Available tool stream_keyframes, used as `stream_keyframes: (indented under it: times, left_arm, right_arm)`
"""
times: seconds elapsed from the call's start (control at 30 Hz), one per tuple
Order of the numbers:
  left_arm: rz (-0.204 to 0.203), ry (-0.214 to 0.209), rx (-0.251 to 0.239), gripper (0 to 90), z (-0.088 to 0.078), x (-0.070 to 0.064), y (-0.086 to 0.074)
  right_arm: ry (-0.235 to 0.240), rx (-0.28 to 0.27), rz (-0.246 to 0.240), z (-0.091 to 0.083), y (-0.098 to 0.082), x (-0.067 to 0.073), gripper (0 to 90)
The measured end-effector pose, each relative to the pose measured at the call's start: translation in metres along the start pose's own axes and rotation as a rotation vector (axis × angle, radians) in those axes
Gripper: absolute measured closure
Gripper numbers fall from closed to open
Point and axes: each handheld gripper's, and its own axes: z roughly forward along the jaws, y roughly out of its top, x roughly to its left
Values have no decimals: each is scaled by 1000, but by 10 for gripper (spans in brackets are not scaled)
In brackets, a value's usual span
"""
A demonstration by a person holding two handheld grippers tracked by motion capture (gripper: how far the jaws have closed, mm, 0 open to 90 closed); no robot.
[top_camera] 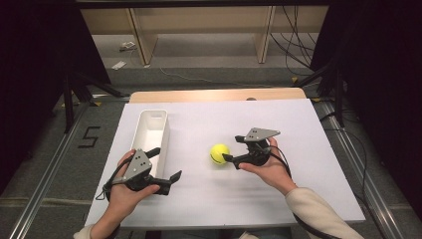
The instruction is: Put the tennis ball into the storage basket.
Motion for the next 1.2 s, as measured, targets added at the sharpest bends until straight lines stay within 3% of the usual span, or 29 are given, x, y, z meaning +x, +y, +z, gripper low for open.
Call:
stream_keyframes:
  times: [1.2]
  left_arm:
    - [-3,2,-4,0,-1,0,0]
  right_arm:
    - [11,78,26,45,-2,-1,155]
